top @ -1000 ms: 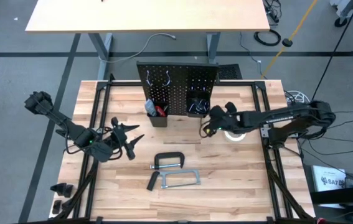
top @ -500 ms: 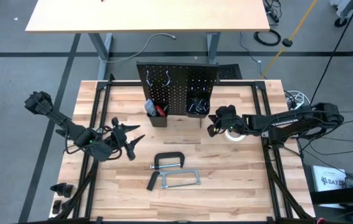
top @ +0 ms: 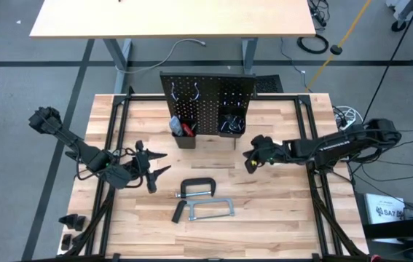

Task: Hang tools onto peg board
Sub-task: Hang the black clamp on the peg board

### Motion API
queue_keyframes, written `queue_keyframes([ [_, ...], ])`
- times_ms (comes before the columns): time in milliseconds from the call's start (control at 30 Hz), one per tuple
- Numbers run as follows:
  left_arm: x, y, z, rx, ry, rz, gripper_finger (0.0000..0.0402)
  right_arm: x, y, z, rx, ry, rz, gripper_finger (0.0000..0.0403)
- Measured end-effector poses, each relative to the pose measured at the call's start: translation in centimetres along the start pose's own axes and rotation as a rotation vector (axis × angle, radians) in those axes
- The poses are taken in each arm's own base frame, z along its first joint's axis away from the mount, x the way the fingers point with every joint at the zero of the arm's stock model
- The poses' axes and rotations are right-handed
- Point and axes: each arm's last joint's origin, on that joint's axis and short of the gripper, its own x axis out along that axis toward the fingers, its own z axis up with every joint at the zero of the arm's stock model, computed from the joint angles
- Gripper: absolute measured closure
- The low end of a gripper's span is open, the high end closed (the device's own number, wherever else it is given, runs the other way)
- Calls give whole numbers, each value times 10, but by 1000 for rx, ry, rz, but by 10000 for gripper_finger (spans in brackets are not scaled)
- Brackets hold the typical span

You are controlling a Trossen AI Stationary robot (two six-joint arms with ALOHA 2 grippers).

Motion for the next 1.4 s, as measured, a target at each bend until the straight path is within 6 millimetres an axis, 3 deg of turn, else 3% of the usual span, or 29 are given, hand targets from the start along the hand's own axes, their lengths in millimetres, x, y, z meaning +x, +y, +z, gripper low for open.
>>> queue_keyframes([
  [433, 0, -3, 1, -13, 13, -77, 187, -23, 43, -33, 25, 108, 196, 403],
  [633, 0, -3, 1, -15, 16, -89, 187, -47, 83, -18, -30, 126, 308, 403],
  [867, 1, -5, 2, -25, 8, -99, 187, -72, 108, -5, -104, 234, 226, 403],
  [1133, 6, -9, -3, -1, 28, -92, 187, -68, 115, -16, -149, 441, 194, 403],
  [1400, 9, -16, -7, 16, 78, -191, 187, -48, 122, -27, -237, 446, 208, 378],
])
